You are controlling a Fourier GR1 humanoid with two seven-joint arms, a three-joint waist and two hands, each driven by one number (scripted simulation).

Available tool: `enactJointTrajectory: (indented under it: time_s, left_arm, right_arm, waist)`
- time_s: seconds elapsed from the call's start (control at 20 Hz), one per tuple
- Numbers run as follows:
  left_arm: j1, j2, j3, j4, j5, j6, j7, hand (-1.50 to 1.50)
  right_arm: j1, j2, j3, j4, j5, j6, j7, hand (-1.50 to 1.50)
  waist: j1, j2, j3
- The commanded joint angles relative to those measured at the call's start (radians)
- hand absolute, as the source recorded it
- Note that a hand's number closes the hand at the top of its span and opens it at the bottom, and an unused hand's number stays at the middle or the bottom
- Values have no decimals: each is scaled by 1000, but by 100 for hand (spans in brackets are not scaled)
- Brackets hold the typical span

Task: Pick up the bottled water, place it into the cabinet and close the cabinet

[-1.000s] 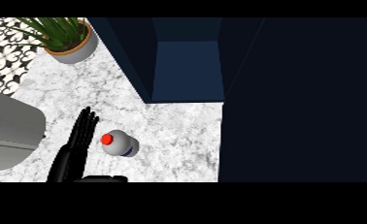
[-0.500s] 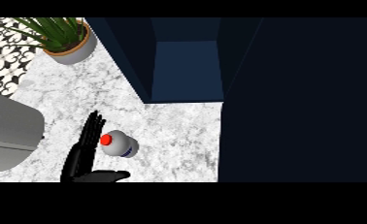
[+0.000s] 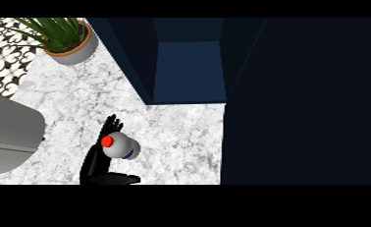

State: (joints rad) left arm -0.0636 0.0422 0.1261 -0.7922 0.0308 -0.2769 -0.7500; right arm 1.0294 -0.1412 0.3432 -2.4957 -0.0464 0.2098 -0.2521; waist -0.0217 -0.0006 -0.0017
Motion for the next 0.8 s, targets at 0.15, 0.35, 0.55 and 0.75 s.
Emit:
enactJointTrajectory:
  time_s: [0.15, 0.35, 0.55, 0.75]
  left_arm:
    - [-98, -15, 49, 202, 29, -12, -115, 150]
    - [-170, 9, 80, 264, 68, -66, -115, 150]
    - [-161, -41, 48, 257, 84, -39, -129, 150]
    - [-129, -41, 46, 244, 125, -14, -152, 150]
  right_arm:
    - [56, -17, 19, -94, 14, -9, -5, -150]
    - [5, -14, 3, -79, -6, -30, 40, -150]
    - [49, -41, -18, -68, -16, 1, -31, -150]
    - [47, -49, -20, -135, -32, -16, 36, -150]
  waist:
    - [-2, -1, 0]
    - [0, 2, 0]
    - [-7, -1, 0]
    - [3, 1, 0]
